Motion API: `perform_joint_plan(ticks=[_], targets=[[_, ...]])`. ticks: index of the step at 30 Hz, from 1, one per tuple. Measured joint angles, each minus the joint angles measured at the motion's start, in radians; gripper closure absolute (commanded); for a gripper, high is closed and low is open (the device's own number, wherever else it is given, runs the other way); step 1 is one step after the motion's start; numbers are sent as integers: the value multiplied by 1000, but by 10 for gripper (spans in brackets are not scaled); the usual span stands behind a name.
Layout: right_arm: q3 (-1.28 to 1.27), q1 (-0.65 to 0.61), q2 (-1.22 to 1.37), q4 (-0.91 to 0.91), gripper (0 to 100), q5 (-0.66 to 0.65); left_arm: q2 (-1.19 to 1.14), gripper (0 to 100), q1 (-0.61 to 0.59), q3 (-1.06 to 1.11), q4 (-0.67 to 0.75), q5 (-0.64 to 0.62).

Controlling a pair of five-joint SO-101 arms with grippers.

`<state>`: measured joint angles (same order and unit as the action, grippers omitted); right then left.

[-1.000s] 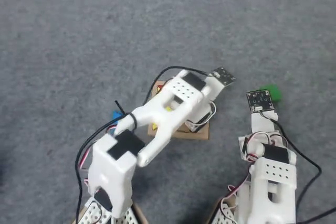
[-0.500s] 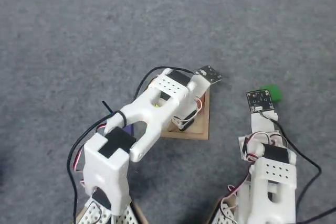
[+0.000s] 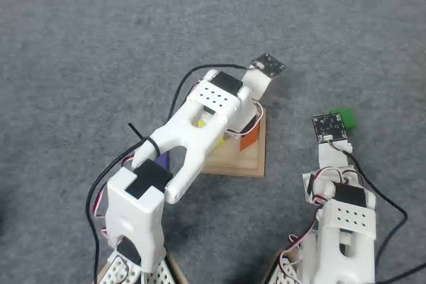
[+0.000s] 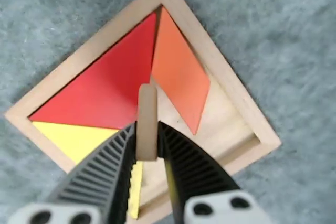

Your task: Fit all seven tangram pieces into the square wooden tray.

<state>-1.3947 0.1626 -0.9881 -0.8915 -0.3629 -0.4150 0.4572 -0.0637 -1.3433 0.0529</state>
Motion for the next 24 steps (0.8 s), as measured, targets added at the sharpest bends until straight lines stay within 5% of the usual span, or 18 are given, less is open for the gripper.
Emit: perform_joint_plan(ticks=[13, 24], targets=[[0, 0, 0, 0, 805, 0, -55, 963, -103, -8, 31, -8], [0, 0, 0, 0, 805, 0, -100, 916, -55, -14, 31, 74]])
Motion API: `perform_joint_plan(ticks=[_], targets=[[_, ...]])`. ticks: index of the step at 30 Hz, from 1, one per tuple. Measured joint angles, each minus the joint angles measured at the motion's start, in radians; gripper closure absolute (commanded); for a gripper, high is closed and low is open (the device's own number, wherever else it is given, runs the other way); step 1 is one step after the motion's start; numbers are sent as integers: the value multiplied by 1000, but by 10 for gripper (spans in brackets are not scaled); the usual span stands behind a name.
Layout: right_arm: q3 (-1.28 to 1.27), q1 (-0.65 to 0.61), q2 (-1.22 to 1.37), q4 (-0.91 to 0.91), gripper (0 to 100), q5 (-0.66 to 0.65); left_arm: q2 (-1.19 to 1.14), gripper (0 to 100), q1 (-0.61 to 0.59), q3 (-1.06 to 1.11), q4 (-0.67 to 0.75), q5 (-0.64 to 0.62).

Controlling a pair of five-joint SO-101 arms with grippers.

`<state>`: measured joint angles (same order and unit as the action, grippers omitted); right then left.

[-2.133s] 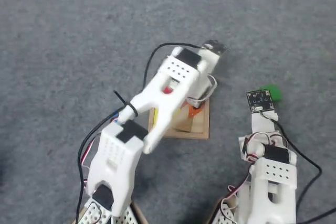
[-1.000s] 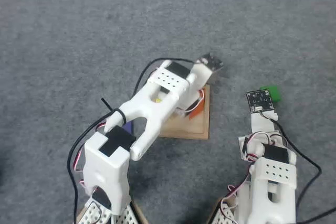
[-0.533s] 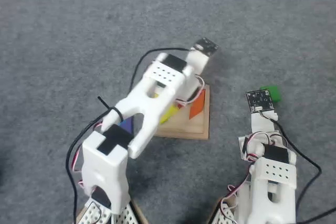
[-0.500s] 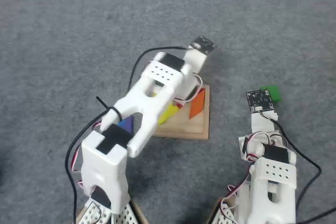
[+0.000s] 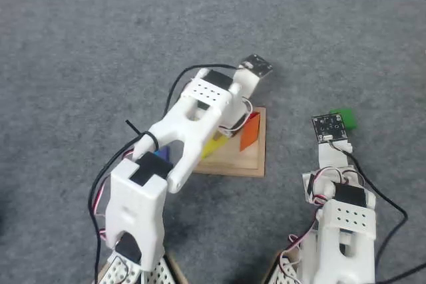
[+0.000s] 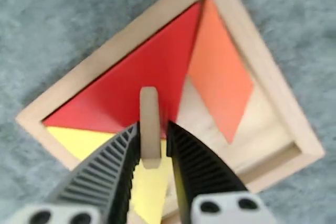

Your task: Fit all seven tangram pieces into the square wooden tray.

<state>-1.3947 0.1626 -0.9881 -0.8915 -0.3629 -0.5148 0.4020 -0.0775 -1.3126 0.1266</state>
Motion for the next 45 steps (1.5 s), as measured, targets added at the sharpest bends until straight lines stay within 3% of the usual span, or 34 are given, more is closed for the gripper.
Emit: perform_joint_plan(ticks=[11, 20, 45], targets=[[0, -6, 0, 0, 805, 0, 20, 914, 8, 2, -6, 6], [0, -6, 0, 0, 805, 0, 26, 913, -64, 2, -8, 68], [0, -6, 0, 0, 805, 0, 38, 912, -126, -48, -37, 160]])
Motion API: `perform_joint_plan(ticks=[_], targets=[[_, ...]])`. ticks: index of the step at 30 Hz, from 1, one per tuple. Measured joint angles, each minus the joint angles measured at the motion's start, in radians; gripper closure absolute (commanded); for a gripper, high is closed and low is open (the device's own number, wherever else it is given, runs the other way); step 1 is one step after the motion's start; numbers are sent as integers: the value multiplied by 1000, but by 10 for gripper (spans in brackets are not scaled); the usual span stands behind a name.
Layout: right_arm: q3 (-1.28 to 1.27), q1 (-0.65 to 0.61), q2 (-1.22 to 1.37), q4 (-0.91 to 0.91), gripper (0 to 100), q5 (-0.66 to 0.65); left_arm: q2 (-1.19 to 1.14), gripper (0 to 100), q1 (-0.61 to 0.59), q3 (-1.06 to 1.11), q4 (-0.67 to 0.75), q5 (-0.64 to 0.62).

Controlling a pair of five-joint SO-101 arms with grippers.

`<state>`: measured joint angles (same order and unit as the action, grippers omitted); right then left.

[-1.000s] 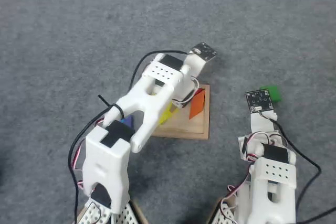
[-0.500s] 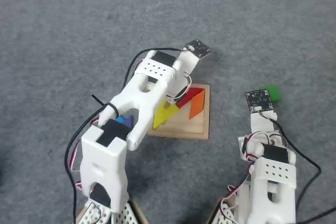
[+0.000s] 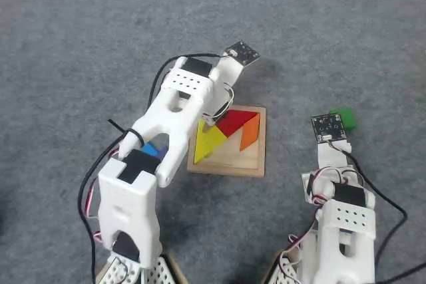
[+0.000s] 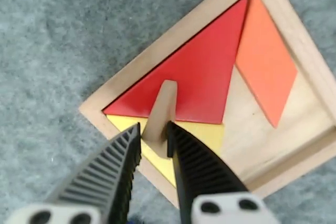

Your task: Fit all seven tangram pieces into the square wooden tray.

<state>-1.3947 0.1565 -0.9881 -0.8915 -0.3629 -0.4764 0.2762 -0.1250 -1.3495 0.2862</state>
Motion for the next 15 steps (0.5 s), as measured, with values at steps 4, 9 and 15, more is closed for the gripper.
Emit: perform_joint_plan(ticks=[4, 9, 15], targets=[[0, 0, 0, 0, 805, 0, 0, 912, -15, -6, 0, 2], [0, 0, 0, 0, 805, 0, 0, 912, -57, -68, -20, 2], [0, 0, 0, 0, 805, 0, 0, 912, -63, -80, -46, 2]])
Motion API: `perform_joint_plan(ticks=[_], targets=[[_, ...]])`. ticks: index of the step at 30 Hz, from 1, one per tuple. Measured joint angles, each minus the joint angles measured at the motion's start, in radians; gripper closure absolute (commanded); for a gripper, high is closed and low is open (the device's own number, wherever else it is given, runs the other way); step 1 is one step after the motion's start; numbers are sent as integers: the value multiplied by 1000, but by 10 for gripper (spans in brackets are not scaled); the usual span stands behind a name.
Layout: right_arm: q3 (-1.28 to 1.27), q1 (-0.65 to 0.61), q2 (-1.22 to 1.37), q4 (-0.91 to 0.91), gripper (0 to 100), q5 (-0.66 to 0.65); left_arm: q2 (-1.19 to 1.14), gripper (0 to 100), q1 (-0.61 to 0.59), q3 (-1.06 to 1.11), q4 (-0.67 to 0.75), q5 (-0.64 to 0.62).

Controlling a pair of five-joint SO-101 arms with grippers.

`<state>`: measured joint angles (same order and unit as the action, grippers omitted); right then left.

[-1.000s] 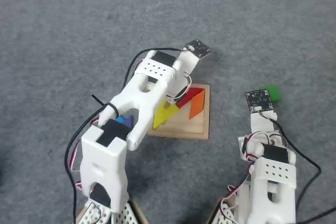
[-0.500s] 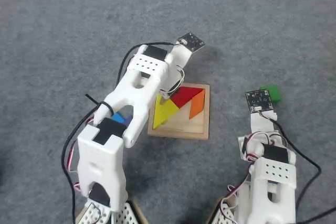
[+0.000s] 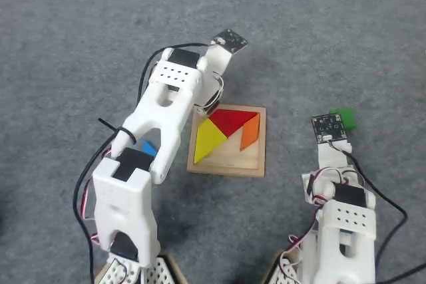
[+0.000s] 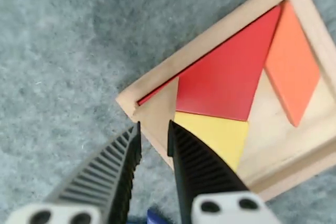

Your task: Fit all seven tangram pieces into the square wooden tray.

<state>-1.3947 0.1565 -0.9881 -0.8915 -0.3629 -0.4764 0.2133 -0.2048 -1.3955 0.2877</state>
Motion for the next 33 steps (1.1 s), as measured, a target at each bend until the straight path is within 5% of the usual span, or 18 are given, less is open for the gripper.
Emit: perform_joint_plan(ticks=[33], targets=[[0, 0, 0, 0, 805, 0, -101, 916, -31, -5, 54, 51]])
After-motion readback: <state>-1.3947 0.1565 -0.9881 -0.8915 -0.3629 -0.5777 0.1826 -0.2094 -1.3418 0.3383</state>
